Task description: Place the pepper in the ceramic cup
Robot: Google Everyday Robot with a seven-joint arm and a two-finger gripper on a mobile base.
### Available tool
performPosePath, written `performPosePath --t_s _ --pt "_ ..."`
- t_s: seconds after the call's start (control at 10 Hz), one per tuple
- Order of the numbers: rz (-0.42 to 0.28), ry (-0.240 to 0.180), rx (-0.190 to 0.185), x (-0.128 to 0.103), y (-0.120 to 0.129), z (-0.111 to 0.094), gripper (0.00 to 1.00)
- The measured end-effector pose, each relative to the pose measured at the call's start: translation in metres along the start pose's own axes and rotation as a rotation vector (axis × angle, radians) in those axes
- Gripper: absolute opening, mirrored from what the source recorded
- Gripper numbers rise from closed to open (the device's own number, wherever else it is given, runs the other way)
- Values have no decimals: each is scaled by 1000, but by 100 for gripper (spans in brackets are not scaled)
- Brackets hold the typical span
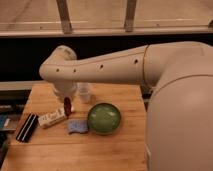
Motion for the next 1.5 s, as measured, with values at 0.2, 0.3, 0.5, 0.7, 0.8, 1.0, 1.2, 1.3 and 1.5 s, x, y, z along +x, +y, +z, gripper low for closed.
performPosePath --t_s 0.2,0.3,0.5,0.7,0.8,1.0,1.2,1.3,1.5 --pt "-5 -66 -1 -20 -8 -32 0" --pt "-13 -94 -8 -26 -12 -44 0" --pt "-17 -123 -23 -30 -19 -56 0" --pt "-22 -123 -26 -30 -15 -56 0" --pt "-18 -123 -23 -30 -19 -56 0" --pt "-21 -121 -24 -30 -17 -55 0" --pt "-26 -125 -20 -30 -18 -56 0" --pt "-38 -143 -12 -33 -20 -59 0" --pt "-62 -198 22 -56 -34 -79 0"
